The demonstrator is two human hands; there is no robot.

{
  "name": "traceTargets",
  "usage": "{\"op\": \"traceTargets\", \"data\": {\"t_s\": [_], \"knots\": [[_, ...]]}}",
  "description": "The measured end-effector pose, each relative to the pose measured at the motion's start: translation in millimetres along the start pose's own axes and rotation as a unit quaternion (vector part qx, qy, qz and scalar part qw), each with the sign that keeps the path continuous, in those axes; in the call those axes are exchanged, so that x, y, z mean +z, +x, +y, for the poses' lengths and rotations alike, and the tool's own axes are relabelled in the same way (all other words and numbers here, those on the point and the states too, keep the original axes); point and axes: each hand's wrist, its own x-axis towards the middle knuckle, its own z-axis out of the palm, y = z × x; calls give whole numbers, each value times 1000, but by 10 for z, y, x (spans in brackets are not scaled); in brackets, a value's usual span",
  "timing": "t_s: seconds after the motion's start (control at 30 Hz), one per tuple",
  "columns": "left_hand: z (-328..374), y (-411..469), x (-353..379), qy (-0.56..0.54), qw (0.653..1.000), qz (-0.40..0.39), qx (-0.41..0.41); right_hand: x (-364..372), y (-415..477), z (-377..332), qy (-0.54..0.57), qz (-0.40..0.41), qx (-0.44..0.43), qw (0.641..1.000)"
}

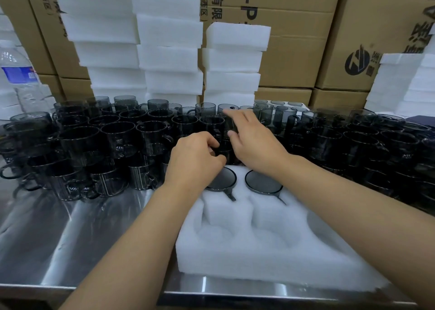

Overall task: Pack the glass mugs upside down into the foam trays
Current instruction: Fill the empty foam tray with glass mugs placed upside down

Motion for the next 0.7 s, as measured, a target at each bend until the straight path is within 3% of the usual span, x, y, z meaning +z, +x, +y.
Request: {"op": "traceTargets", "data": {"t_s": [0.23, 0.43, 0.7], "knots": [[65, -31, -40, -11, 998, 57, 35, -239, -64, -78, 102, 79, 57, 990], [118, -56, -55, -34, 989, 114, 84, -529, -243, -136, 61, -70, 93, 991], [157, -44, -12, -18, 968, 148, 202, -305, -261, -243, -39, -65, 109, 991]]}}
